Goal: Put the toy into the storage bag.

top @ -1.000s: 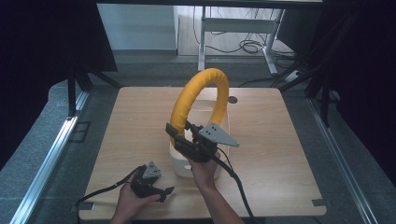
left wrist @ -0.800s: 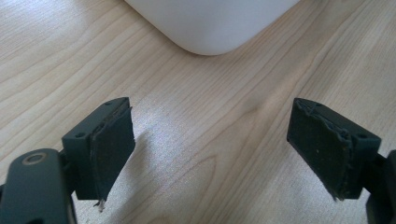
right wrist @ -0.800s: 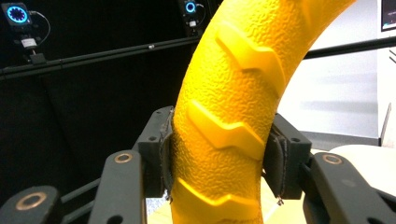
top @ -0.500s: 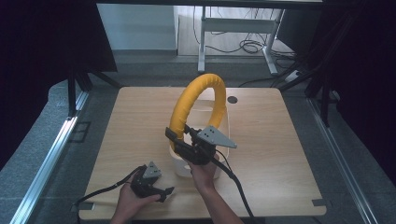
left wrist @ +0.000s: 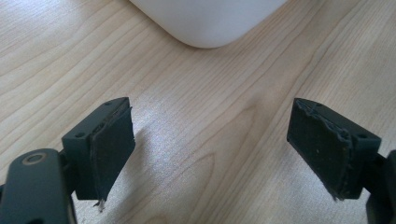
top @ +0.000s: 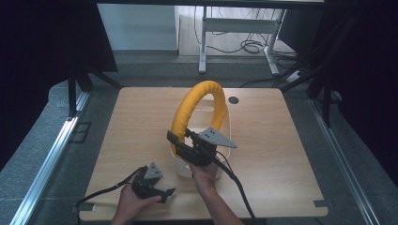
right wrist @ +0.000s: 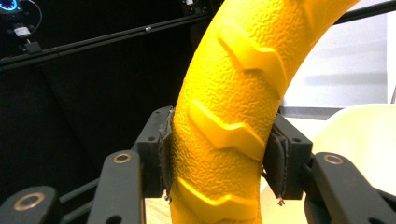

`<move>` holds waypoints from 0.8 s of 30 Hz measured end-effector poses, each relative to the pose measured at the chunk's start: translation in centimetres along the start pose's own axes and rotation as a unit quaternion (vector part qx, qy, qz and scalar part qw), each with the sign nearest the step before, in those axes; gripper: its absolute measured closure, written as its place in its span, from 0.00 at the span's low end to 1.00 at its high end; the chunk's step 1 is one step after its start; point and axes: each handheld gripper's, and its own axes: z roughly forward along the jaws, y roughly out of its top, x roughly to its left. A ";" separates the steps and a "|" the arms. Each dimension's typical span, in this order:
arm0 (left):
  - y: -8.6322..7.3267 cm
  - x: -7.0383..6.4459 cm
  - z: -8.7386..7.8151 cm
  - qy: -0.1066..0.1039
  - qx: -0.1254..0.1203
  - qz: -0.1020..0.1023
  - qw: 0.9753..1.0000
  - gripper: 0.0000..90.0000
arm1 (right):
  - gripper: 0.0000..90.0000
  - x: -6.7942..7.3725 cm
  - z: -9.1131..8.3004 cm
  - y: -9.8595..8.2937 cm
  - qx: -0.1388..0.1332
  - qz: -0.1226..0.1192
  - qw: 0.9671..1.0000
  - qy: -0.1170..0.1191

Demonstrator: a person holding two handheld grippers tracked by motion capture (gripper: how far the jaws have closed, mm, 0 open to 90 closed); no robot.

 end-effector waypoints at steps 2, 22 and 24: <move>0.0 0.0 0.0 0.000 0.000 0.000 1.000 0.17 | 0.54 -0.1 0.0 -0.1 0.000 0.001 1.000 -0.003; 0.0 -0.1 0.1 0.000 0.005 -0.002 1.000 0.17 | 0.51 -0.2 -0.2 -0.6 0.014 -0.007 1.000 -0.019; 0.0 0.0 0.2 -0.001 0.006 -0.002 1.000 0.17 | 0.48 -0.1 -0.3 -0.5 0.013 -0.014 1.000 -0.024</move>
